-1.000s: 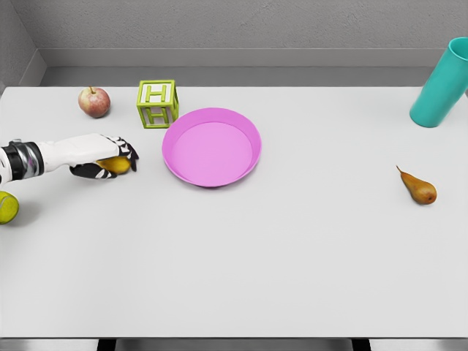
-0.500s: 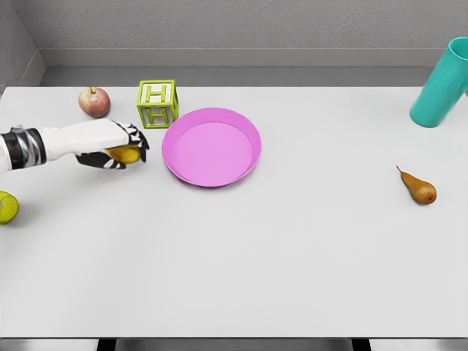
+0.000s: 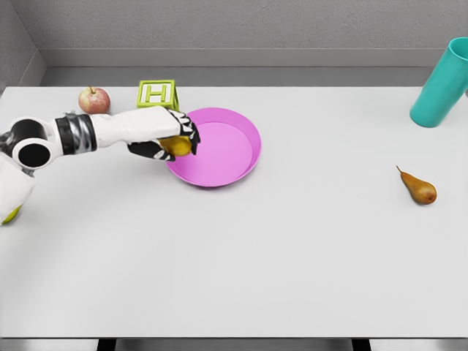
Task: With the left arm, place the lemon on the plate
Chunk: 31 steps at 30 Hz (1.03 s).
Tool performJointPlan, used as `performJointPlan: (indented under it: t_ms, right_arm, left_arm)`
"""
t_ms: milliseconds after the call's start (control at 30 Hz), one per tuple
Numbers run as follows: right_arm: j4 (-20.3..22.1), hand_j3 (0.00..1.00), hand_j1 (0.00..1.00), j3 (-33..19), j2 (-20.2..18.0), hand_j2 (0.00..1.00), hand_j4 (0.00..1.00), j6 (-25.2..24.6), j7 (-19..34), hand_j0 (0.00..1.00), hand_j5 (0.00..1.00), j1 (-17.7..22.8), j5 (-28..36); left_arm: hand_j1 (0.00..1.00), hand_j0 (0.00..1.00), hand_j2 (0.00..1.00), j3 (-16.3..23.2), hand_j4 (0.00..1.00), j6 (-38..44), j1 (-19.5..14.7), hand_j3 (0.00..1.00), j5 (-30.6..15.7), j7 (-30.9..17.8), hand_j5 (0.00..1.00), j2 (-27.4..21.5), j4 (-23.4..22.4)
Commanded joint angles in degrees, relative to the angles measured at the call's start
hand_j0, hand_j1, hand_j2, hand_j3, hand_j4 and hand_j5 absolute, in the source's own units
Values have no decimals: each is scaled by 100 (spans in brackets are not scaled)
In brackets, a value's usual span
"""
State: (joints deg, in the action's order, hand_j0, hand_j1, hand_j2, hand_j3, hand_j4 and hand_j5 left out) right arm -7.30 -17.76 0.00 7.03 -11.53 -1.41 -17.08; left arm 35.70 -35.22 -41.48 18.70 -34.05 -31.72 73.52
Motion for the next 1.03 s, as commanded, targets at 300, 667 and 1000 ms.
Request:
performJointPlan:
  t_ms: [300, 667, 1000]
  right_arm:
    - [0, 100, 100, 0, 0, 100, 100, 0, 2, 100, 100, 0, 3]
    - [0, 100, 100, 0, 0, 100, 100, 0, 2, 100, 100, 0, 3]
    - [0, 100, 100, 0, 0, 100, 100, 0, 2, 100, 100, 0, 3]
  left_arm:
    - [100, 100, 100, -28, 100, 22, -237, 100, -7, -95, 100, 693, -549]
    - [100, 100, 100, -942, 100, 22, 272, 100, -113, -95, 100, -502, 13]
    - [100, 100, 100, -1944, 100, 22, 1213, 100, -658, -95, 100, -1240, 172]
